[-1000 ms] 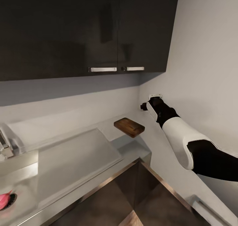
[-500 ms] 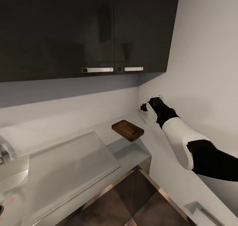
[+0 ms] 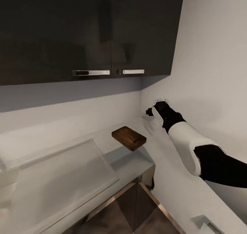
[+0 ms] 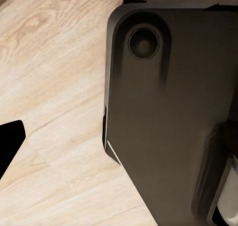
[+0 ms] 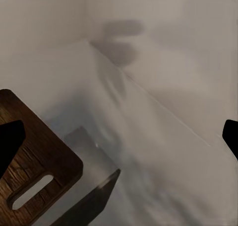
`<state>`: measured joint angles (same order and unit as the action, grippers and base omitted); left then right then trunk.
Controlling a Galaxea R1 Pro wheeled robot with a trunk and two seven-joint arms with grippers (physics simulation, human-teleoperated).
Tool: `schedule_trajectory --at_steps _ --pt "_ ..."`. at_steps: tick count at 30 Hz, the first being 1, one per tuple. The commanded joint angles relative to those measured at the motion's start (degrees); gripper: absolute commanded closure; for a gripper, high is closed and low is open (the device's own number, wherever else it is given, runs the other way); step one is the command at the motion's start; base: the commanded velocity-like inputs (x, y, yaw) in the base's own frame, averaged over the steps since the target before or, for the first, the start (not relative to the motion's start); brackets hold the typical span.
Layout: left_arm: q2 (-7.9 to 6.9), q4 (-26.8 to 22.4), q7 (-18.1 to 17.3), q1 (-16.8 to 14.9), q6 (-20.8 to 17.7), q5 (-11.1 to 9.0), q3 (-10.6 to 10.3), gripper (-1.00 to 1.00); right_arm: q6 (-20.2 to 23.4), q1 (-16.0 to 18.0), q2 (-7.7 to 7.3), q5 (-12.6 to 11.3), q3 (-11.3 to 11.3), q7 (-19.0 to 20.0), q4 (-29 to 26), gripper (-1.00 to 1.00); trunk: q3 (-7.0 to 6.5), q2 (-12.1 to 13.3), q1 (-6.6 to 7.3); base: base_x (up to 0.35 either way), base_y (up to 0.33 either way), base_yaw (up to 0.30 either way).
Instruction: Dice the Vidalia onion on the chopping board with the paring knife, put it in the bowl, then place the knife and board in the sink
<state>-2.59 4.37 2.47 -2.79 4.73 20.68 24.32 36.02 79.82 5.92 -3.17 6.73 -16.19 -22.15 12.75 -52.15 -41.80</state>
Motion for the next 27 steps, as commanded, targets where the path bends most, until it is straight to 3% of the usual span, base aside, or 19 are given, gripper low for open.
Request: schedule_trajectory --at_steps 1,27 --pt "-0.08 0.3 0.3 -0.1 0.5 0.6 0.5 -1.0 0.3 0.0 -0.03 -0.3 0.4 -0.3 0.0 -1.0 0.08 -0.1 -0.01 0.043 -0.03 0.0" --pt "-0.23 0.3 0.3 -0.1 0.5 0.6 0.5 -1.0 -2.6 0.0 -0.04 -0.3 0.4 -0.4 2.4 -1.0 0.08 -0.1 -0.01 0.023 0.017 0.0"
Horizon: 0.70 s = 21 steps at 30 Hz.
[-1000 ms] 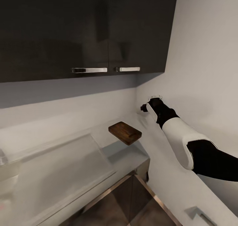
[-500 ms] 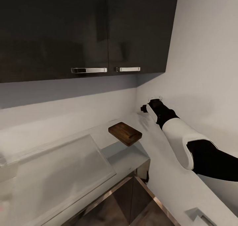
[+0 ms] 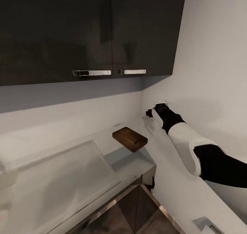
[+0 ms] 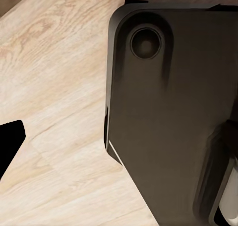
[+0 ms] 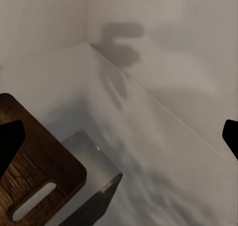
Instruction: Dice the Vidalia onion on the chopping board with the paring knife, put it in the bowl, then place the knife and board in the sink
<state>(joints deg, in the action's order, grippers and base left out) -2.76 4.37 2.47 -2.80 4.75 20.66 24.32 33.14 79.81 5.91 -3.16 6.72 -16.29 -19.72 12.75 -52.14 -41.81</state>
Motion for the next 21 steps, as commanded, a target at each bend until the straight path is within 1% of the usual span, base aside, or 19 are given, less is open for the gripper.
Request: schedule_trajectory --at_steps 1,21 --pt "-0.05 0.3 0.3 -0.1 0.4 0.6 0.5 -1.0 0.3 0.0 -0.03 -0.3 0.4 -0.3 -0.1 -1.0 0.08 -0.1 -0.01 0.027 0.0 0.0" --pt "0.01 0.3 0.3 -0.1 0.4 0.6 0.5 -1.0 0.2 0.1 0.06 -0.5 0.4 -0.2 1.3 -1.0 0.08 -0.1 -0.01 0.003 0.0 0.0"
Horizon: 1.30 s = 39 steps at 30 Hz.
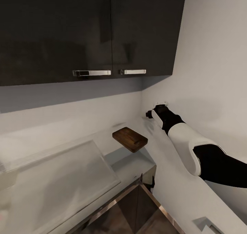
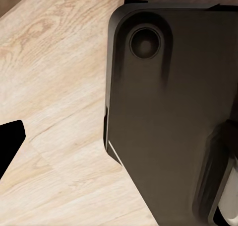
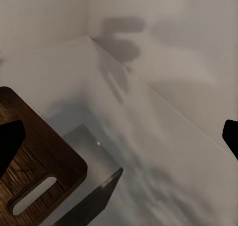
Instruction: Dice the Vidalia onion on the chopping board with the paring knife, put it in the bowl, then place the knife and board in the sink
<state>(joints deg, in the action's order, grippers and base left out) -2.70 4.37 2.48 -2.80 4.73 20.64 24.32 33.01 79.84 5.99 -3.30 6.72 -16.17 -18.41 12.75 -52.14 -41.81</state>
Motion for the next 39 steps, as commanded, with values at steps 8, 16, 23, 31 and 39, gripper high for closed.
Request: schedule_trajectory --at_steps 8,16,23,31,39 --pt "0.05 0.3 0.3 -0.1 0.5 0.6 0.5 -1.0 0.1 0.0 -0.02 -0.3 0.4 -0.3 0.2 -1.0 0.08 -0.1 -0.01 0.0 0.0 0.0" --pt "0.07 0.3 0.3 -0.1 0.5 0.6 0.5 -1.0 -5.7 0.0 0.05 -0.4 0.4 -0.1 6.5 -1.0 0.08 -0.1 -0.01 0.0 0.0 0.0" --pt "0.05 0.3 0.3 -0.1 0.5 0.6 0.5 -1.0 -11.4 0.0 0.85 -0.6 0.4 0.0 12.0 -1.0 0.08 -0.1 -0.01 0.0 0.0 0.0" --pt "-0.02 0.3 0.3 -0.1 0.5 0.6 0.5 -1.0 -11.7 0.0 1.15 -0.6 0.4 -0.1 12.3 -1.0 0.08 -0.1 -0.01 0.0 0.0 0.0" --pt "-0.15 0.3 0.3 -0.1 0.4 0.6 0.5 -1.0 -11.7 0.0 1.63 -3.4 0.4 -0.3 12.9 -1.0 0.08 -0.1 -0.01 0.0 0.0 0.0"
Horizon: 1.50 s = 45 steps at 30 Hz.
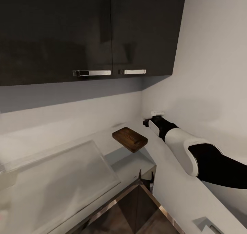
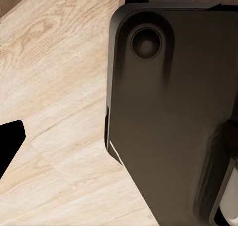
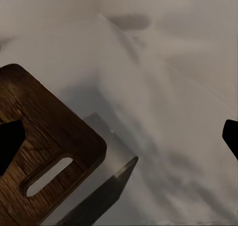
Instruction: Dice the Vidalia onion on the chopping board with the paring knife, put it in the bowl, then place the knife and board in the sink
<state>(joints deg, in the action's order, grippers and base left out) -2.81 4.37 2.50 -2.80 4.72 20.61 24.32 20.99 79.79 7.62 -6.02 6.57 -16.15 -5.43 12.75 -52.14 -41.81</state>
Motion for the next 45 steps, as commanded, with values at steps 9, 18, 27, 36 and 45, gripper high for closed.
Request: schedule_trajectory --at_steps 9,18,27,36,45 --pt "-0.09 0.3 0.3 -0.1 0.4 0.6 0.5 -1.0 0.2 0.1 -0.02 -8.2 0.5 -0.7 3.1 -1.0 0.08 -0.1 -0.01 0.0 0.0 0.0" --pt "-0.09 0.3 0.3 -0.1 0.4 0.6 0.5 -1.0 0.2 0.0 0.02 -13.7 0.5 -5.8 4.0 -1.0 0.08 -0.1 -0.01 0.0 0.0 0.0" --pt "-0.09 0.3 0.3 -0.1 0.4 0.6 0.5 -1.0 0.2 0.0 1.19 -17.7 0.5 -6.4 4.1 -1.0 0.08 -0.1 -0.01 0.0 0.0 0.0" --pt "-0.04 0.3 0.3 -0.1 0.4 0.6 0.5 -1.0 0.4 -0.1 1.79 -17.7 0.5 -8.1 4.1 -1.0 0.52 -0.1 -0.01 0.0 0.0 0.0" --pt "0.07 0.3 0.3 -0.1 0.4 0.6 0.5 -1.0 0.5 -0.2 1.7 -17.7 0.5 -8.4 4.1 -1.0 1.34 -0.1 -0.01 0.0 0.0 0.0"
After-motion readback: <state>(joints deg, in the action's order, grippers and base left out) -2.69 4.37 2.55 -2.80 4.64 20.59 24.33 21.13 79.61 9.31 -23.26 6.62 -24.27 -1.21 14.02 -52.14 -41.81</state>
